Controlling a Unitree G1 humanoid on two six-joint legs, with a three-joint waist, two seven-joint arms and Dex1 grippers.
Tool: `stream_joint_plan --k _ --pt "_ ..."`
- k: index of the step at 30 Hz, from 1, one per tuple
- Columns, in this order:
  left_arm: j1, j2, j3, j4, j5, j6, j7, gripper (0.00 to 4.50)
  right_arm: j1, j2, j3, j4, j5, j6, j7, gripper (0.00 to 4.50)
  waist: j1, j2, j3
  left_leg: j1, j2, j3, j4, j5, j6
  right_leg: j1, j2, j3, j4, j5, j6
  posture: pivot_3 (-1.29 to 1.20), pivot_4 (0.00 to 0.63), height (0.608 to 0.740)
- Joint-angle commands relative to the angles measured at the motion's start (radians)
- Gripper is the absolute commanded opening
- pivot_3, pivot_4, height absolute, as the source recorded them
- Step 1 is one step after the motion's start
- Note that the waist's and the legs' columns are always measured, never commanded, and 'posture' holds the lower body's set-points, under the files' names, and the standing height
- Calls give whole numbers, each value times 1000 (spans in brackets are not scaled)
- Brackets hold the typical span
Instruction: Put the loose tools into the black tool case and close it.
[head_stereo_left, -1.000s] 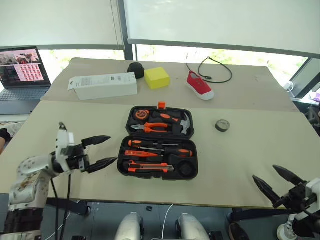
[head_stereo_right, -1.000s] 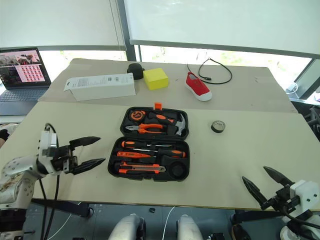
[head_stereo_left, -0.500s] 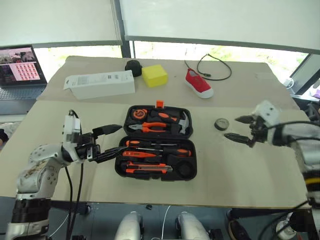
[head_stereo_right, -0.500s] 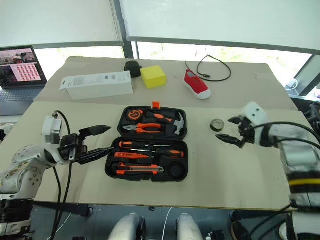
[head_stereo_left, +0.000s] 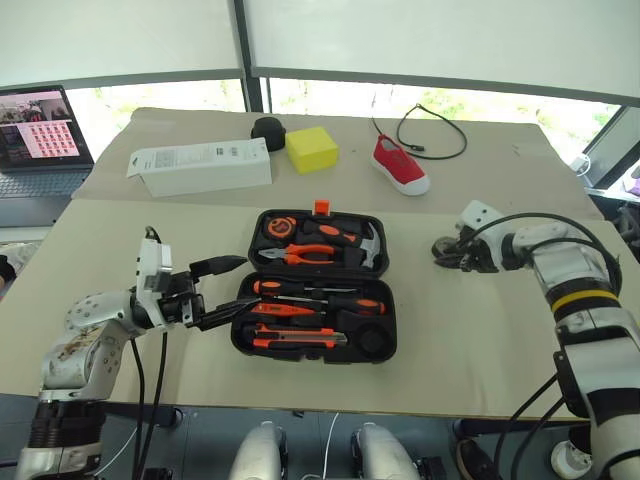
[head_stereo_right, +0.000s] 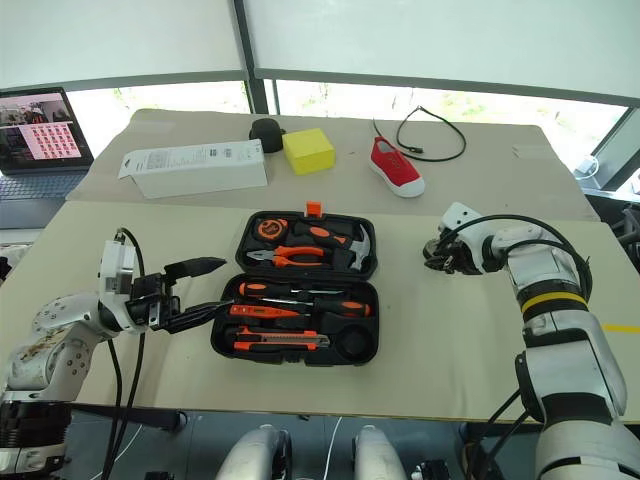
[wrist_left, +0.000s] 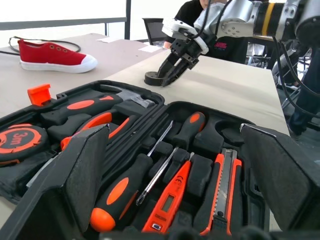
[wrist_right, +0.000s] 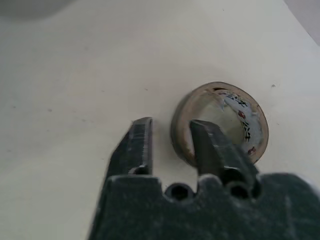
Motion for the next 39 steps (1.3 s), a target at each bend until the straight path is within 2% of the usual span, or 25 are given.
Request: stream_joint_plan --k 1,7,9,11,12,16,19,25,30,39 --pt "-8 8 2 -19 3 -20 -10 4500 -47 -2 -9 68 -31 -64 -18 33 0 0 0 0 0 0 0 0 0 0 0 0 0 0 0 0 150 740" --pt "3 2 -3 -29 6 -21 -14 4500 -58 4 -52 73 -1 -142 48 33 -3 0 0 0 0 0 0 0 0 0 0 0 0 0 0 0 150 740" --pt "13 6 -2 -35 11 -38 -27 4500 -27 -11 -89 -94 110 -113 240 33 -3 1 0 0 0 0 0 0 0 0 0 0 1 0 0 0 150 740" --pt "31 20 -3 -39 25 -73 -58 4500 31 -34 -105 -363 236 53 404 33 -5 3 2 0 1 0 0 0 0 0 0 0 1 0 0 0 150 740" --pt "40 26 -3 -39 31 -89 -73 4500 62 -44 -104 -494 285 155 436 33 -5 4 2 0 1 -2 0 0 0 0 0 0 1 0 0 0 150 740" --pt "104 62 -16 -62 56 -153 -149 4500 179 -77 -54 -1026 488 614 424 33 -1 4 2 0 2 -7 0 0 0 -2 1 0 3 0 0 0 150 740" --pt "159 79 -16 -94 53 -160 -168 4500 235 -78 -2 -1257 562 808 354 33 2 4 2 0 3 -7 0 0 0 -2 0 -1 3 0 -1 0 150 740" --pt "243 69 6 -142 44 -168 -134 4500 323 -115 154 -1391 508 898 227 33 10 2 2 0 2 -7 3 0 0 -1 -2 -1 2 0 0 0 150 740" --pt "280 63 6 -180 36 -164 -103 4500 341 -180 221 -1399 471 858 224 33 6 1 2 -2 1 -6 3 0 0 -4 -1 -1 3 0 0 0 150 740" --pt "275 57 8 -166 36 -175 -81 4500 306 -200 319 -1355 393 839 200 33 9 0 2 -2 1 -7 3 0 0 -3 -1 -1 2 0 0 0 150 740"
